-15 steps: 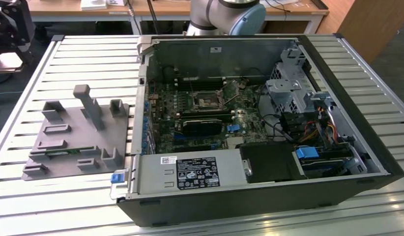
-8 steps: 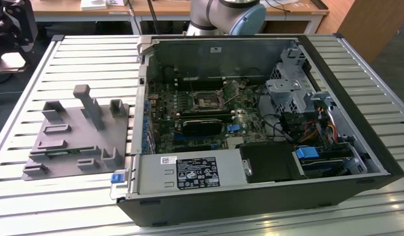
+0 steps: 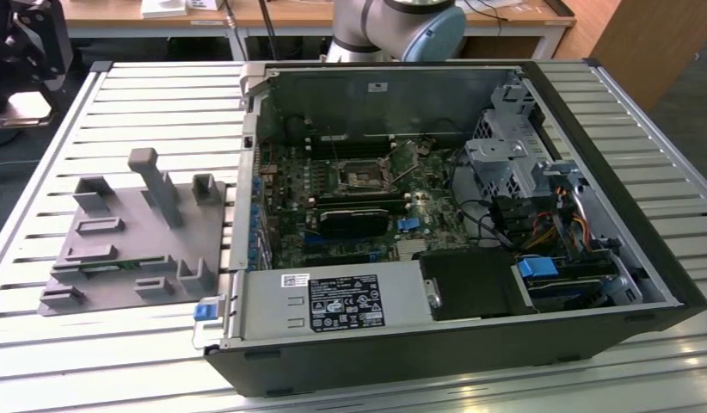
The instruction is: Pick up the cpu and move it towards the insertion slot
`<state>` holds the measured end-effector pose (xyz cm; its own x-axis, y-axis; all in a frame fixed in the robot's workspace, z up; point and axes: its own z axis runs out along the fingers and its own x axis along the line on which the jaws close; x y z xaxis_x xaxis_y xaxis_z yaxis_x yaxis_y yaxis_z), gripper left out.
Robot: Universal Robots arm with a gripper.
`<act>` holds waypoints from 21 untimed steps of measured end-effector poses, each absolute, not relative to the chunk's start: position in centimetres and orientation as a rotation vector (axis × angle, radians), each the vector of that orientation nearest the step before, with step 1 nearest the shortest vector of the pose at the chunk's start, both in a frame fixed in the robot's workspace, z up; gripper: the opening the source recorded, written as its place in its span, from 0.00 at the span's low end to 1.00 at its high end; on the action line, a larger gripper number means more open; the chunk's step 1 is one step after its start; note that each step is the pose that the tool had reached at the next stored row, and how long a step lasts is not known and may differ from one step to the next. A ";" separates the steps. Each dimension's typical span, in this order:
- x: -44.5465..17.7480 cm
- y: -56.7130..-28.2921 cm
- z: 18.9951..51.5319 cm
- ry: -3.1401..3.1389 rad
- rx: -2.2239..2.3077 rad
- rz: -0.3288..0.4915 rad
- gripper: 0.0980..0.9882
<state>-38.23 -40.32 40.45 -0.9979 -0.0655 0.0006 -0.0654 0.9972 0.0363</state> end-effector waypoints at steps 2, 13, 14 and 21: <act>-38.1 -40.3 40.5 -3.138 0.103 -0.057 0.51; -37.3 -40.3 40.5 -3.138 0.103 -0.057 0.51; -37.3 -40.3 40.5 -3.138 0.103 -0.057 0.51; -36.8 -40.3 40.5 -3.138 0.103 -0.057 0.51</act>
<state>-36.84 -40.32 40.45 -0.9979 -0.0655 0.0006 -0.0655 0.9972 0.0362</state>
